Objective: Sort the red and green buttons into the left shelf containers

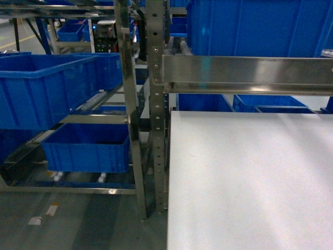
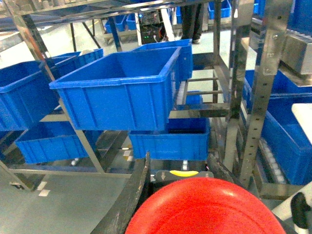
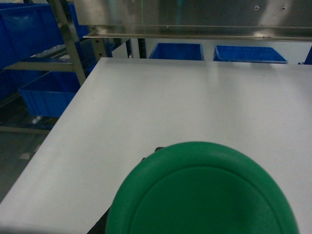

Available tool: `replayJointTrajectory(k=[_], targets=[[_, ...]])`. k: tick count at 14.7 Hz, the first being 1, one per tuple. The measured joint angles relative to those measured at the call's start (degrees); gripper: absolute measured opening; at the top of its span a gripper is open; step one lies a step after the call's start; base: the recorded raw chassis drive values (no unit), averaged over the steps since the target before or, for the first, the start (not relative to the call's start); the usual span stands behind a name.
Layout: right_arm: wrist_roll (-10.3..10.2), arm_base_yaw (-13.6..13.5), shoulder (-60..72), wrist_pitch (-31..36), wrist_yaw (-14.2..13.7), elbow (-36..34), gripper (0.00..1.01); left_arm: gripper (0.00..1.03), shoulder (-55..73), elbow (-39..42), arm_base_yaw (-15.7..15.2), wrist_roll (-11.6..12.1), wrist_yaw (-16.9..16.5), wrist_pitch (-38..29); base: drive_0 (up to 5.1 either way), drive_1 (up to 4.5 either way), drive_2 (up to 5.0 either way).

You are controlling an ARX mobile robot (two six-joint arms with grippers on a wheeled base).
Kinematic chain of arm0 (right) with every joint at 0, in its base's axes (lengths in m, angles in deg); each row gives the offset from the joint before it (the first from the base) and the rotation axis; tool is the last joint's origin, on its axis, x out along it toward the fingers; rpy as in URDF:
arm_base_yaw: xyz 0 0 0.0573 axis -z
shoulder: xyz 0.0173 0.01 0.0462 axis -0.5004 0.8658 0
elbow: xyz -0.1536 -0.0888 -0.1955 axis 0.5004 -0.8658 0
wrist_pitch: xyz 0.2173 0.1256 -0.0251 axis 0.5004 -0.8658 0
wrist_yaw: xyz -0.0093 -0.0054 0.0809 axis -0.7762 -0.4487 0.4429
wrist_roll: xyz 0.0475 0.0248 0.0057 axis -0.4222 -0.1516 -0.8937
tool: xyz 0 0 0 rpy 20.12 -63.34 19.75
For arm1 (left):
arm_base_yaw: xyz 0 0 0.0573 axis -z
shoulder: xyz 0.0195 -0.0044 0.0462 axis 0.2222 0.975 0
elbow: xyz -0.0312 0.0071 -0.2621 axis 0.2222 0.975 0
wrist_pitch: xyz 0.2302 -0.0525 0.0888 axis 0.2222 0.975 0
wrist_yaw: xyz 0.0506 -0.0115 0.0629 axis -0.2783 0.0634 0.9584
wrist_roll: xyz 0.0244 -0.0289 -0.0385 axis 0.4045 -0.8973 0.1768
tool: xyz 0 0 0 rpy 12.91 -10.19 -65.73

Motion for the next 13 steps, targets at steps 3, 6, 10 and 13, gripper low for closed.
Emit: replayJointTrajectory(k=[3, 6, 10, 13], targets=[[0.0, 0.0, 0.0, 0.0, 0.0, 0.0, 0.27, 0.27, 0.0, 0.0, 0.0, 0.0, 0.0, 0.0, -5.0, 2.47, 2.5], [0.0, 0.0, 0.0, 0.0, 0.0, 0.0, 0.27, 0.27, 0.0, 0.0, 0.0, 0.0, -0.1, -0.2, -5.0, 2.49, 2.5], [0.0, 0.0, 0.0, 0.0, 0.0, 0.0, 0.27, 0.27, 0.0, 0.0, 0.0, 0.0, 0.1, 0.1, -5.0, 2.44, 2.4], [0.0, 0.0, 0.0, 0.0, 0.0, 0.0, 0.27, 0.27, 0.0, 0.0, 0.0, 0.0, 0.0, 0.0, -5.0, 2.42, 2.4]])
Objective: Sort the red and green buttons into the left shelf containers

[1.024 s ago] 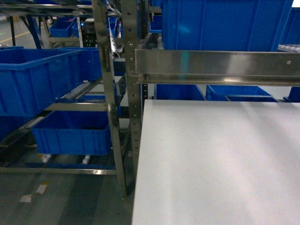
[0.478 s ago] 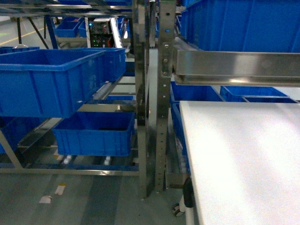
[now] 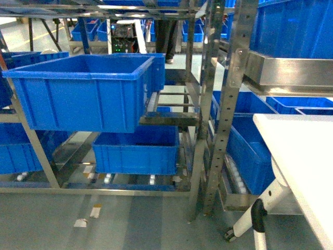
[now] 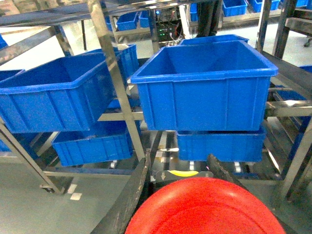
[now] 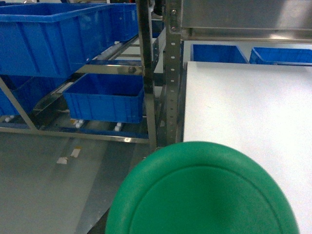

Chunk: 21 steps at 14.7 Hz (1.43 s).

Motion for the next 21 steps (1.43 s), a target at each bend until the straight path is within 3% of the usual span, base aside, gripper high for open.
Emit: replayJointTrajectory(k=[21], targets=[[0.0, 0.0, 0.0, 0.0, 0.0, 0.0, 0.27, 0.27, 0.0, 0.0, 0.0, 0.0, 0.0, 0.0, -5.0, 2.47, 2.5]])
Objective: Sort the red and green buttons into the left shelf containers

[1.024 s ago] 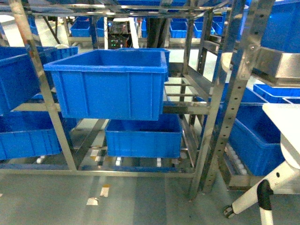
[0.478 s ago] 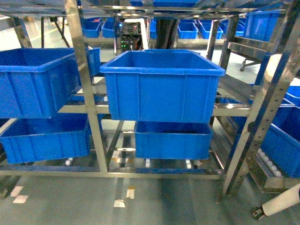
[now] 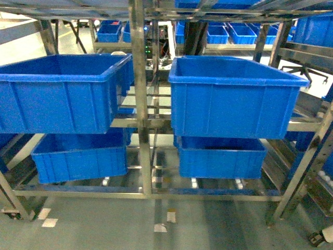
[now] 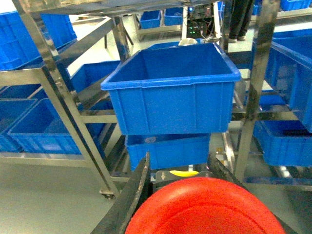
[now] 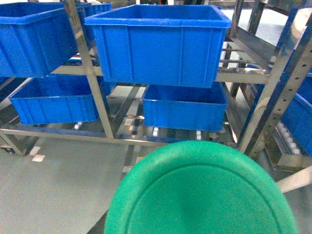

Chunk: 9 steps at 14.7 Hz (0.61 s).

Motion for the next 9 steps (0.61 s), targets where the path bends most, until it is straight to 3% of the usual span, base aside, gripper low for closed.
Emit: replayJointTrajectory(k=[6, 9], targets=[[0.0, 0.0, 0.0, 0.0, 0.0, 0.0, 0.27, 0.27, 0.0, 0.0, 0.0, 0.0, 0.0, 0.0, -5.1, 2.38, 2.4], [0.0, 0.0, 0.0, 0.0, 0.4, 0.0, 0.27, 0.27, 0.0, 0.0, -0.1, 0.0, 0.5, 0.2, -2.2, 1.17, 1.2]])
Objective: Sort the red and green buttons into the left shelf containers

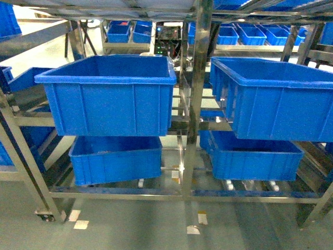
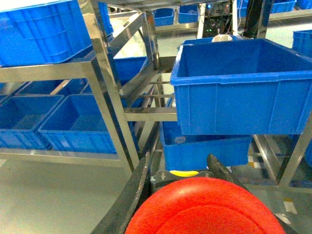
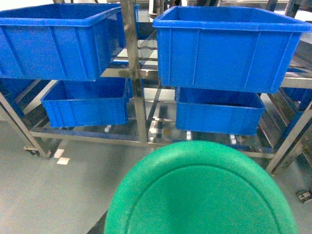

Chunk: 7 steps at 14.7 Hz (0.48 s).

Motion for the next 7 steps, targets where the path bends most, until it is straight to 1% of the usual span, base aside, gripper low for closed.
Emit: replayJointTrajectory(k=[2, 7], targets=[[0.0, 0.0, 0.0, 0.0, -0.2, 0.0, 0.27, 0.27, 0.0, 0.0, 0.2, 0.0, -0.5, -0.2, 0.0, 0.0, 0.0], [0.0, 0.0, 0.0, 0.0, -0.3, 0.0, 0.27, 0.27, -0.1, 0.0, 0.1, 0.0, -0.4, -0.2, 0.1, 4.19, -4.1]])
